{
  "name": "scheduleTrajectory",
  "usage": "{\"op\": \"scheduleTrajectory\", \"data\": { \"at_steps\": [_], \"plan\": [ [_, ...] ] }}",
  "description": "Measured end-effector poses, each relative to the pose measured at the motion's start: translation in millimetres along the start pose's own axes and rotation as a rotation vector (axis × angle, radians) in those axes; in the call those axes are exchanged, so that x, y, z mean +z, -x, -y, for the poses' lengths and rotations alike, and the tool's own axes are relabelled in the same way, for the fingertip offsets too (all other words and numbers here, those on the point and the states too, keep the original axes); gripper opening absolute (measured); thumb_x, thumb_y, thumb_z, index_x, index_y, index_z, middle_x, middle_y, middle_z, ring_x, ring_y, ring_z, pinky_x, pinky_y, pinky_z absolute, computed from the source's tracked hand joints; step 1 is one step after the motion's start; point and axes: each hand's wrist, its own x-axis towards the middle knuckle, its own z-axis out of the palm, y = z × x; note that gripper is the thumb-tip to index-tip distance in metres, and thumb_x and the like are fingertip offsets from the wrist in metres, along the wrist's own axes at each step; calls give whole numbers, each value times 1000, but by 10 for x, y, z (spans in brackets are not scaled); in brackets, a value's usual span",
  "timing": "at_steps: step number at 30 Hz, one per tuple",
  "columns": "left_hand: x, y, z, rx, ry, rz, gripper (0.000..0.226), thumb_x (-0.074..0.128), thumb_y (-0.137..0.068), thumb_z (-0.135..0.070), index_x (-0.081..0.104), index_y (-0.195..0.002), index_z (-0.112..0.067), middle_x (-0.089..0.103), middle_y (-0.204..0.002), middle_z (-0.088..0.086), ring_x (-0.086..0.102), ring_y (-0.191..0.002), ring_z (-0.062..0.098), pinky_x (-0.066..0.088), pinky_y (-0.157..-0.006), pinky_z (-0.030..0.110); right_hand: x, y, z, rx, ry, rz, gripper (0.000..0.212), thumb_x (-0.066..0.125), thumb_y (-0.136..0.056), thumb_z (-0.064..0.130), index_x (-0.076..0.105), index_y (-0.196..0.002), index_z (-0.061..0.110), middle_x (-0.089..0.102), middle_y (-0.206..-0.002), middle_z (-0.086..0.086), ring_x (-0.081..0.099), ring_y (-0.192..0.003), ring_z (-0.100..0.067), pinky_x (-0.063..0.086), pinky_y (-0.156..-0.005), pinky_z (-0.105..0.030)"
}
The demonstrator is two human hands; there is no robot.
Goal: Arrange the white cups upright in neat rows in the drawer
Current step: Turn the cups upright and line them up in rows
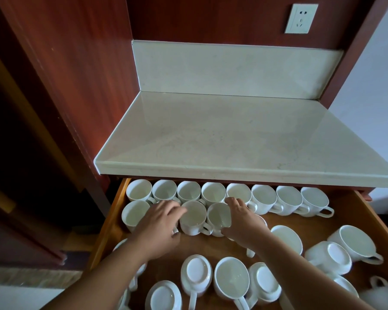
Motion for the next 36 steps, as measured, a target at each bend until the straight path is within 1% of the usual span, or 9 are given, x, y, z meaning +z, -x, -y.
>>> {"op": "scheduleTrajectory", "data": {
  "at_steps": [4,9,14,18,22,25,28,31,36],
  "plan": [
    [-120,159,223,-29,-32,90,45,63,-90,-24,54,-134,-29,58,-126,-12,50,-120,12,40,-107,31,-14,-17,-22,3,-28,19,89,77,-81,36,26,-153,25,41,-148,2,54,-122,-22,46,-77,-27],
    [-102,122,257,-22,-93,76,24,71,-82,-15,64,-97,-32,64,-89,-15,61,-87,13,49,-82,32,-15,-24,-12,16,-37,20,89,76,-82,37,26,-154,26,41,-150,2,52,-125,-22,45,-81,-26],
    [-89,119,261,0,-145,68,23,82,-74,-19,66,-83,-33,62,-79,-15,61,-77,12,51,-74,31,-11,-37,12,34,-33,16,87,76,-82,34,27,-153,27,42,-149,2,53,-123,-21,45,-78,-26],
    [-78,59,220,1,-145,101,12,67,-90,-24,67,-101,-29,65,-98,-10,59,-98,16,47,-93,33,-6,-30,25,41,-28,14,87,75,-81,33,27,-154,28,41,-148,3,53,-123,-21,45,-78,-26],
    [-141,135,229,-83,-74,64,35,65,-93,-39,59,-126,-30,54,-122,-12,47,-118,13,40,-104,31,-13,-23,49,40,-30,12,90,75,-81,39,25,-155,28,41,-150,3,52,-124,-20,45,-80,-26],
    [-279,330,371,-151,-69,46,52,66,-88,-35,50,-138,-34,48,-132,-13,44,-127,13,35,-106,27,-11,8,99,50,-40,-17,95,72,-79,59,26,-156,29,39,-152,4,51,-128,-21,45,-83,-28],
    [-458,426,499,-185,-76,71,55,63,-92,-31,43,-143,-34,45,-143,-15,40,-134,12,31,-112,29,1,37,178,29,14,-60,96,69,-77,68,28,-155,29,39,-153,5,47,-134,-20,45,-90,-32],
    [-561,388,536,-189,-59,97,50,59,-94,-19,44,-139,-35,55,-134,-16,48,-124,10,37,-105,27,30,51,250,5,43,-68,99,71,-76,64,25,-156,29,38,-153,4,44,-137,-21,44,-97,-34],
    [-516,365,582,-214,-70,145,49,53,-91,-7,47,-130,-35,66,-103,-12,62,-90,10,54,-76,34,100,52,264,-8,77,-76,101,72,-76,57,20,-158,26,38,-151,1,39,-140,-22,43,-104,-34]
  ]
}}
